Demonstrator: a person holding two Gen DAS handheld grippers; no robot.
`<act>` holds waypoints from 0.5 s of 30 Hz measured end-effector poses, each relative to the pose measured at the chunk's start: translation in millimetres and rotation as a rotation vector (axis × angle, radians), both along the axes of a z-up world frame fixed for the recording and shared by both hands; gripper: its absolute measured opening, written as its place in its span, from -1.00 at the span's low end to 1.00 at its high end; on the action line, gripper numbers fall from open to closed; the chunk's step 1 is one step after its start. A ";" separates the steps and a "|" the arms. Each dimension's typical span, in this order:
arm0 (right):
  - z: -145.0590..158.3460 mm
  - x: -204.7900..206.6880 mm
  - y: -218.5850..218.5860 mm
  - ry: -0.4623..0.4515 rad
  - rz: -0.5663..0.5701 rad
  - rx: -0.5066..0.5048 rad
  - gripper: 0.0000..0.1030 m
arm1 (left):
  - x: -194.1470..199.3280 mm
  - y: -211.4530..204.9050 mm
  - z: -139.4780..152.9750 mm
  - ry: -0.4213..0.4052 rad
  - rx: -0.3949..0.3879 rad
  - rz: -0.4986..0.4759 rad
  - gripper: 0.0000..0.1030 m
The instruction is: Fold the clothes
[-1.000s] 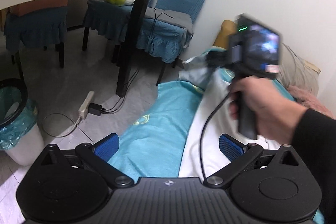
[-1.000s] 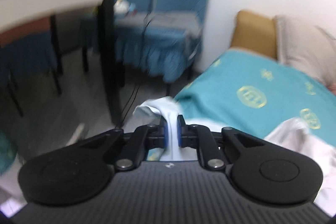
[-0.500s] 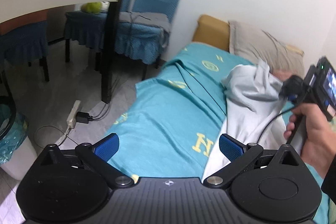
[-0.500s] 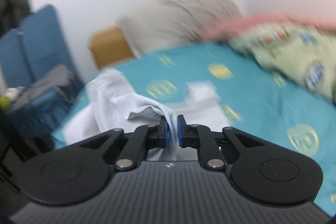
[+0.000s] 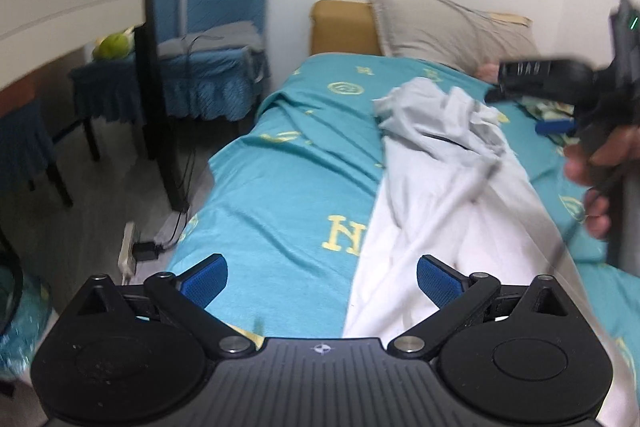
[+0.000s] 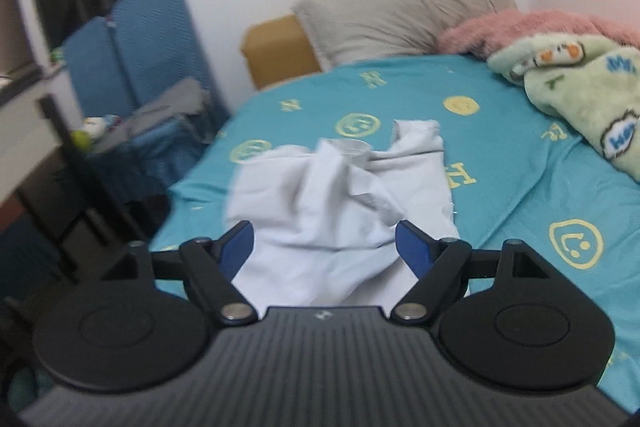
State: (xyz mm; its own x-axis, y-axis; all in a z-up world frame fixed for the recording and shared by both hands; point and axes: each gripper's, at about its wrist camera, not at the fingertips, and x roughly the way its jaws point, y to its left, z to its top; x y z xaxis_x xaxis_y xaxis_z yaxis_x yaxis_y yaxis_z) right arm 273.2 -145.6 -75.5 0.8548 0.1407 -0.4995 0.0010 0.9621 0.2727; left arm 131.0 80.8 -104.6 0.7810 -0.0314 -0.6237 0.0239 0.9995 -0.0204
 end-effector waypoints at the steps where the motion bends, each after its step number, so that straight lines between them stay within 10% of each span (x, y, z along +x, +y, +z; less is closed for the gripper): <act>1: 8.1 -16.8 1.7 -0.002 0.015 0.001 0.54 | -2.9 -1.9 1.3 0.000 0.002 -0.026 0.93; 9: 53.7 -180.2 -3.9 0.022 0.063 0.046 0.54 | -41.2 -23.6 4.3 0.016 0.103 -0.142 0.93; 15: 48.2 -259.6 -27.3 0.041 0.032 0.059 0.54 | -65.0 -4.4 13.9 0.067 0.016 -0.181 0.93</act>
State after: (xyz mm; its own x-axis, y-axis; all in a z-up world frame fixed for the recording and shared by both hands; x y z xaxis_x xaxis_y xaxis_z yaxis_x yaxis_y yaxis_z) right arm 13.5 -172.9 -27.4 0.8285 0.1981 -0.5238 -0.0173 0.9439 0.3297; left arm 66.0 76.4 -90.7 0.7201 -0.1570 -0.6759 0.2024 0.9792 -0.0119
